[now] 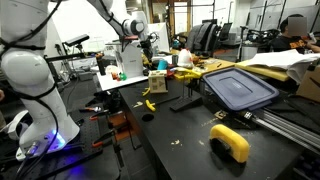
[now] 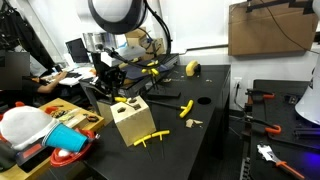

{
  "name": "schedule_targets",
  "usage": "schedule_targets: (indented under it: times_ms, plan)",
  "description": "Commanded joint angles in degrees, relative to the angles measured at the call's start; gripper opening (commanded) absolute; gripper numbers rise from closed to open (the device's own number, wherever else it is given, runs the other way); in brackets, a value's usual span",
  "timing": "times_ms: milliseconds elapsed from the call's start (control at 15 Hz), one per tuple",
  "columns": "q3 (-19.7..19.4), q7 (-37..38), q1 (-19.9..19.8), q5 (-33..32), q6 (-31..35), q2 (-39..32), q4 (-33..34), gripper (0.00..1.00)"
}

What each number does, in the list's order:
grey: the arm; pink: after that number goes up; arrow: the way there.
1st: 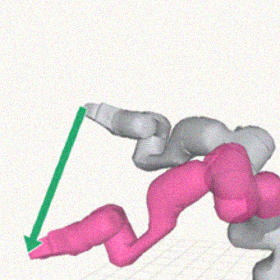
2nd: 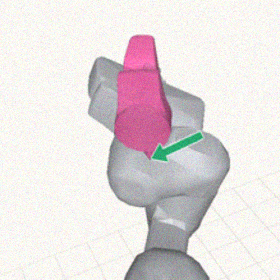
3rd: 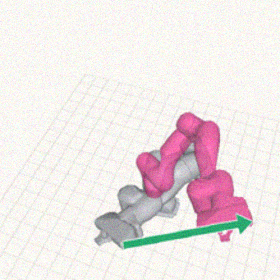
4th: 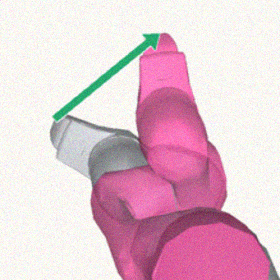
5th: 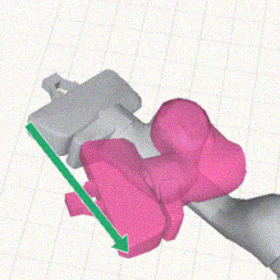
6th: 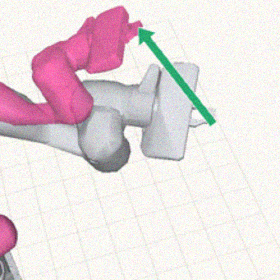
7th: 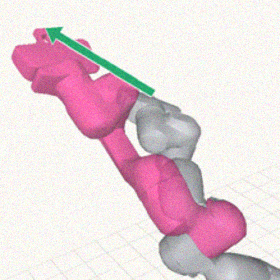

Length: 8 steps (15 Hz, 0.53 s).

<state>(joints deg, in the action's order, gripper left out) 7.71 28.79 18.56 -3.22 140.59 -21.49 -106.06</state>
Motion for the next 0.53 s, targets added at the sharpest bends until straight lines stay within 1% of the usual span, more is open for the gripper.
schedule_targets:
  times_ms: [0, 133, 267, 400, 467]
  plan:
    - [-2.52, 10.78, 1.74, -0.18, 7.31, 8.85, -11.83, 0.04]
    - [-3.41, 17.57, 2.44, -2.13, 10.99, 12.45, -16.74, 0.04]
    - [-3.86, 24.62, 2.94, -5.74, 13.03, 16.26, -20.72, 0.04]
    - [-3.60, 33.17, 2.68, -11.35, 13.61, 20.41, -24.03, 0.04]
    - [-3.34, 36.91, 1.62, -14.27, 15.00, 21.06, -25.11, 0.04]
